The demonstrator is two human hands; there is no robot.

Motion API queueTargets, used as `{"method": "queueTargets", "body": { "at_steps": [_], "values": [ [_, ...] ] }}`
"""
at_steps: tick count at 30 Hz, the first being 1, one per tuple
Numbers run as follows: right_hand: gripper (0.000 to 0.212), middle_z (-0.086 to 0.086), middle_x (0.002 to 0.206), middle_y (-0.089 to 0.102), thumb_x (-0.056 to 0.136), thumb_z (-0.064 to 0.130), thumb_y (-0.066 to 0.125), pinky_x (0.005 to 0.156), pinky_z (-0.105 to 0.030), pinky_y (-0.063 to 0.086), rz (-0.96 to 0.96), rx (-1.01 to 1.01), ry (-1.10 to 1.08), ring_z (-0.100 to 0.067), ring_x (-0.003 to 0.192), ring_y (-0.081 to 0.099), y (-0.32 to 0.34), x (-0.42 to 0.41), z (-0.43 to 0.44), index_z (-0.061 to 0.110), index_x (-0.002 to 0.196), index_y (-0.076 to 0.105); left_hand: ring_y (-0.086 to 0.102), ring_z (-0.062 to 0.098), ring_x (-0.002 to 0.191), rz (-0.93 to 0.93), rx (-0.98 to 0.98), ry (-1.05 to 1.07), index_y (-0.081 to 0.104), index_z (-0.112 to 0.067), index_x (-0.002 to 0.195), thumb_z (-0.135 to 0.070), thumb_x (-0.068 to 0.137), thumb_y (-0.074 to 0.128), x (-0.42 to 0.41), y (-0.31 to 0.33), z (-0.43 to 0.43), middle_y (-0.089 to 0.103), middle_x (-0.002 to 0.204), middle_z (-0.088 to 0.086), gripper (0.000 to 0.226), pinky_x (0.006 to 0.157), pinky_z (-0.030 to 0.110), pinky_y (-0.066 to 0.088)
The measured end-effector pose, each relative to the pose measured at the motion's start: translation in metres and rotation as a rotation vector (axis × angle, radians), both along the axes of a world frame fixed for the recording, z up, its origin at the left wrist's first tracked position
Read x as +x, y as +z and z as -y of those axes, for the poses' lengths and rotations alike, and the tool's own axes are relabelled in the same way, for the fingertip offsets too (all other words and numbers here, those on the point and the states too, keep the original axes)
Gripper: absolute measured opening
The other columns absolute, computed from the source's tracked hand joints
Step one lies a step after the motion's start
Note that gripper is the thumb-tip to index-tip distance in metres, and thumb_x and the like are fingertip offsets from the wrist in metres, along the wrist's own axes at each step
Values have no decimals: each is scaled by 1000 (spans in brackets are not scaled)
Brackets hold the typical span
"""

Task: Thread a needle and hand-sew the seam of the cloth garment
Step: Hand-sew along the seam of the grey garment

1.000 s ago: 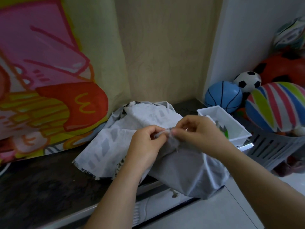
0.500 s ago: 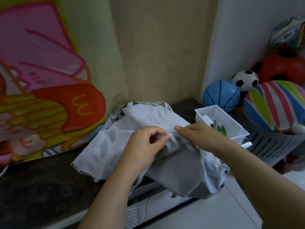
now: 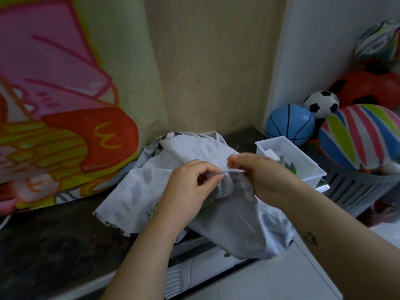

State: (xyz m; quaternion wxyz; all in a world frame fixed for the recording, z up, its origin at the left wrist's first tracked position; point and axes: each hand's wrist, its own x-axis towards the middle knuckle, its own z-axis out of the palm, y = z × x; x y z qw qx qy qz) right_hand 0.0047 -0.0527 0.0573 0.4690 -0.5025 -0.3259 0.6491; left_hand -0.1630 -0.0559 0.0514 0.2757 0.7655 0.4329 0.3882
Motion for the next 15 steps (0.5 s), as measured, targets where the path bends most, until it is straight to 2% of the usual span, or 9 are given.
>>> {"method": "queueTargets", "body": {
  "at_steps": [3,5,6,8,10,11,12,13,15],
  "values": [
    [17,-8,88,63,99,13,41,53,-19,49,-396,33,-290,-12,53,60,13,11,-3,8,86,52,59,0,82,4,-55,-2,66,-36,77,-19,85,70,0,-2,-1,66,82,-12,19,71,6,42],
    [18,-10,94,67,101,14,37,63,-29,58,-425,142,-320,-18,71,72,20,13,1,8,91,50,60,2,81,17,-88,1,70,-28,79,-17,85,70,-1,-4,-2,67,83,-9,13,73,11,45],
    [17,-10,95,69,101,14,37,75,-37,58,-273,232,-308,-20,83,71,21,13,2,8,92,50,60,2,81,19,-100,0,70,-28,79,-16,85,70,-1,-4,-2,68,83,-9,13,74,13,46],
    [16,-1,95,71,99,18,41,94,-44,48,391,430,-242,-14,99,65,14,12,6,15,89,53,60,1,80,12,-118,-3,67,-32,77,-17,86,69,-1,-3,-2,67,82,-10,18,72,11,46],
    [19,7,106,65,99,24,41,113,-53,22,1049,532,-30,-7,119,48,4,13,5,27,84,52,60,-1,81,3,-125,8,67,-34,77,-18,86,68,-1,-2,-3,67,82,-12,18,70,7,43],
    [19,9,112,61,99,26,39,115,-56,4,1252,512,93,-8,127,41,0,15,3,29,85,51,60,-2,81,-1,-127,19,67,-33,77,-19,86,68,-2,-3,-3,68,83,-12,17,70,6,43],
    [18,10,110,59,100,28,37,113,-56,-9,1359,484,179,-11,128,41,-1,15,3,30,87,49,60,-3,80,-3,-127,31,67,-33,77,-19,86,68,-2,-4,-4,68,83,-12,17,69,6,43],
    [17,12,100,59,100,29,35,113,-55,-11,1390,459,216,-12,118,48,-1,17,3,31,88,47,60,-3,79,-2,-127,42,67,-34,77,-20,86,68,-3,-5,-5,68,83,-13,16,69,5,42],
    [17,13,81,57,100,29,36,114,-50,14,1254,463,174,-5,89,54,5,20,7,29,88,48,60,-4,76,7,-135,60,67,-33,77,-20,86,69,-5,-7,-7,68,81,-13,16,67,6,42]
  ]
}}
